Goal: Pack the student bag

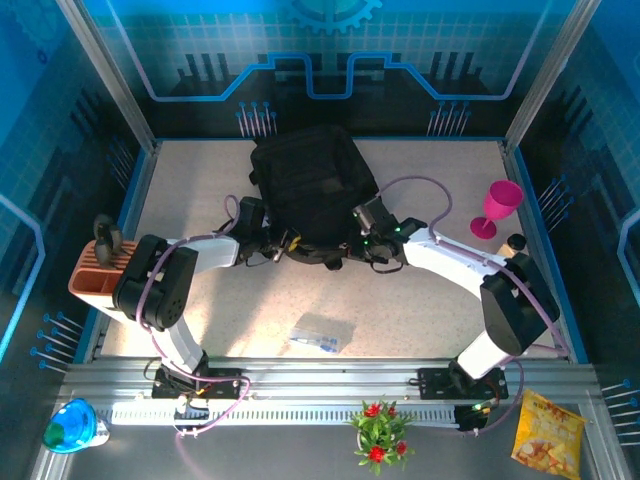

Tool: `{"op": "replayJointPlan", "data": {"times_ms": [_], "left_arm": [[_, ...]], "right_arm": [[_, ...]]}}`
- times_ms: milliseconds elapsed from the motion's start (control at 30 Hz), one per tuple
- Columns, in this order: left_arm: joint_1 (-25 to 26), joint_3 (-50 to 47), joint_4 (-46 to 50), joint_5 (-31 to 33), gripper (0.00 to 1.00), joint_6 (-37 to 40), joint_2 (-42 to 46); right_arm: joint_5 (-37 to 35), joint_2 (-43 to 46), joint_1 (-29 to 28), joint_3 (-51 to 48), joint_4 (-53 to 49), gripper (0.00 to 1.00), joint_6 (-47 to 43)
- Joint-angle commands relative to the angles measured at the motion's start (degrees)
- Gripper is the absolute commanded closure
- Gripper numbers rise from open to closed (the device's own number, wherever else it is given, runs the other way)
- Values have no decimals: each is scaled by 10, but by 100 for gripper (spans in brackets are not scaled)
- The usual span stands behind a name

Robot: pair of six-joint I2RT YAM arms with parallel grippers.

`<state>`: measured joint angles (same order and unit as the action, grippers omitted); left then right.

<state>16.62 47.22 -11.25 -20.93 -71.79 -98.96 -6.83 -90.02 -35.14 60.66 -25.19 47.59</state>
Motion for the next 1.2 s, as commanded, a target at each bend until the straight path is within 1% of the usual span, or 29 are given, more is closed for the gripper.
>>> {"op": "replayJointPlan", "data": {"times_ms": [0, 100, 233, 300, 333, 467, 567, 667, 700, 767, 800, 867, 967, 1033, 1100, 1167], "left_arm": [[-10, 12, 43, 14, 96, 25, 2], [-11, 27, 71, 13, 95, 48, 8], [-13, 59, 108, 13, 95, 80, 5], [-18, 72, 117, 13, 95, 91, 2], [-22, 79, 121, 12, 95, 96, 1], [-42, 110, 147, 22, 93, 117, -7], [-61, 130, 172, 36, 85, 132, -7], [-82, 132, 191, 46, 76, 144, 13], [-89, 129, 202, 52, 71, 150, 24], [-102, 124, 230, 65, 54, 164, 47], [-109, 119, 250, 75, 48, 172, 63], [-121, 107, 287, 99, 41, 183, 95], [-131, 83, 346, 141, 34, 195, 149], [-131, 69, 377, 163, 32, 198, 182], [-131, 56, 403, 167, 31, 193, 213], [-129, 40, 412, 146, 31, 181, 238]], "right_arm": [[-106, 30, 18, 2, -73, 100, -5], [-146, 50, 20, 13, -85, 100, -20], [-172, 75, 20, 19, -83, 100, -39], [-157, 86, 18, 20, -66, 100, -60], [-135, 93, 13, 20, -49, 100, -80], [-69, 90, -27, 42, 0, 100, -120], [-22, 64, -59, 73, 24, 100, -132], [13, 29, -89, 109, 40, 100, -136], [26, 15, -95, 120, 49, 100, -135], [51, -9, -107, 139, 62, 100, -133], [63, -22, -112, 147, 72, 100, -132], [85, -45, -119, 165, 83, 100, -132], [104, -79, -129, 189, 88, 100, -131], [109, -94, -134, 198, 88, 100, -131], [115, -104, -136, 200, 92, 100, -129], [118, -109, -138, 199, 92, 100, -126]]}}
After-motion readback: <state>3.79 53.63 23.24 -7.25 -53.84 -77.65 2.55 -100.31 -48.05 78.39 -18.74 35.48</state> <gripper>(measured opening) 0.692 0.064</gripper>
